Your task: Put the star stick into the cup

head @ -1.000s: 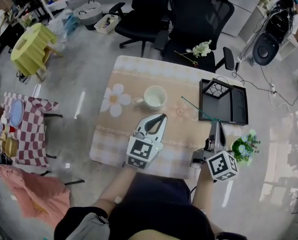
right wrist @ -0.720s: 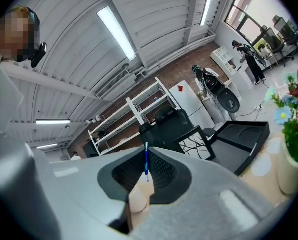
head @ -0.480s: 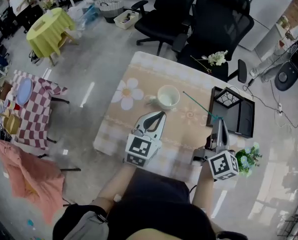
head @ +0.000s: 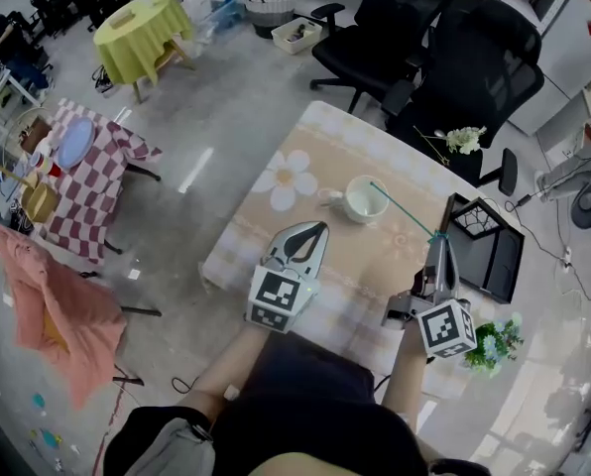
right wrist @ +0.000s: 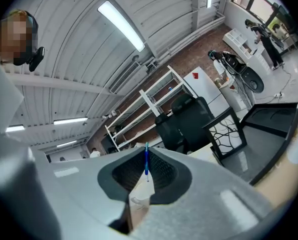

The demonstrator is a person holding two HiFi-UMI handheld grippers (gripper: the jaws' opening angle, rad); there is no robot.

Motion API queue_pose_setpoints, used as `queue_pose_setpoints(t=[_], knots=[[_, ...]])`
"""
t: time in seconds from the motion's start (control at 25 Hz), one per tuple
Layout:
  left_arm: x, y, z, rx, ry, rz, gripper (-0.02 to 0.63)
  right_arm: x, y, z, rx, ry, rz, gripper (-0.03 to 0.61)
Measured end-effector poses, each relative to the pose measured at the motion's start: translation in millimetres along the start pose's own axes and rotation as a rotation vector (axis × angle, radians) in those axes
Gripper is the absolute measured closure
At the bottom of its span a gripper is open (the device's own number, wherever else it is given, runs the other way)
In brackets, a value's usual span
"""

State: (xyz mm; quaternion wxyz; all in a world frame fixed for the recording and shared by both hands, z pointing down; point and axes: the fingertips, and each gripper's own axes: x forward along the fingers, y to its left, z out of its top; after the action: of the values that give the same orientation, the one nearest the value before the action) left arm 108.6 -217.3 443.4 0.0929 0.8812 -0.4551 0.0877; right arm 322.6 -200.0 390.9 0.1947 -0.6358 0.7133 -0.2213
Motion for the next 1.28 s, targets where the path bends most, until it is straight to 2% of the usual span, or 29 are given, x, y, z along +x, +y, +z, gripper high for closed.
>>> queue_pose_setpoints(t=[0.64, 1.28], knots=[[-6, 25, -23, -0.059, 0.033, 0.1, 0.6, 28, -4, -34, -0.016, 0.118, 0.023, 0.561], [4, 35, -41, -0.111, 0.061, 0.161, 0.601, 42, -13, -49, -0.029, 0.148, 0.044, 0.561]])
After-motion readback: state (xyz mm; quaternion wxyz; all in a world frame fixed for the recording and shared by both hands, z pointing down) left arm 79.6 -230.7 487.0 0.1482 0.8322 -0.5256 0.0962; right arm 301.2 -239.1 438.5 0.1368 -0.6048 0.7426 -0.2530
